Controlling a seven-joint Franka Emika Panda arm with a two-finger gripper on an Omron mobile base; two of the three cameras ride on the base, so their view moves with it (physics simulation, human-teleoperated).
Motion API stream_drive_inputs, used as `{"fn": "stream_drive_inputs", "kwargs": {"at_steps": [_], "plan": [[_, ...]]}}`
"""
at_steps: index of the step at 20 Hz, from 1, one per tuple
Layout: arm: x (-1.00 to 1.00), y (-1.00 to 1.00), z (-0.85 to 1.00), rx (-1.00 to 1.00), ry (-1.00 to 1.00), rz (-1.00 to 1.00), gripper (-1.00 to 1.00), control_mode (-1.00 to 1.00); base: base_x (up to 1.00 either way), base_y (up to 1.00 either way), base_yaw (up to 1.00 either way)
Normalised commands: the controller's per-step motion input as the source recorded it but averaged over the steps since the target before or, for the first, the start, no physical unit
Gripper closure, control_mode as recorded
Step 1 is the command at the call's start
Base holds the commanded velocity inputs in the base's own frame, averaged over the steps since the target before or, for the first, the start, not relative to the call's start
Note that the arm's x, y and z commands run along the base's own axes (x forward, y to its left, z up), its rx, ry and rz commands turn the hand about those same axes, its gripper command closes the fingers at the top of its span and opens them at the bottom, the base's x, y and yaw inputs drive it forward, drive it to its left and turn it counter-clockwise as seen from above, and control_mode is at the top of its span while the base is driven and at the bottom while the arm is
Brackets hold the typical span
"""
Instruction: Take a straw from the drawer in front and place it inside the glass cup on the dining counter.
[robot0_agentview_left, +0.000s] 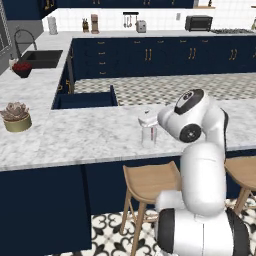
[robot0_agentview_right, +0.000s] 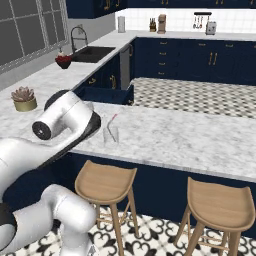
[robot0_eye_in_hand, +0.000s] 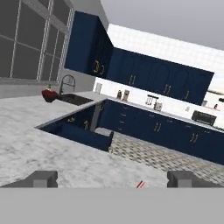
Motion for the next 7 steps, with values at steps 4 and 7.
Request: {"fn": "stream_drive_inputs", "kwargs": {"at_steps": [4, 7], "plan": [[-1.0, 0.87, 0.19, -0.41, -0.22, -0.02, -1.0, -1.0, 0.0, 0.0, 0.0], [-1.0, 0.76, 0.0, -0.4, -0.18, -0.02, -1.0, -1.0, 0.0, 0.0, 0.0]]}}
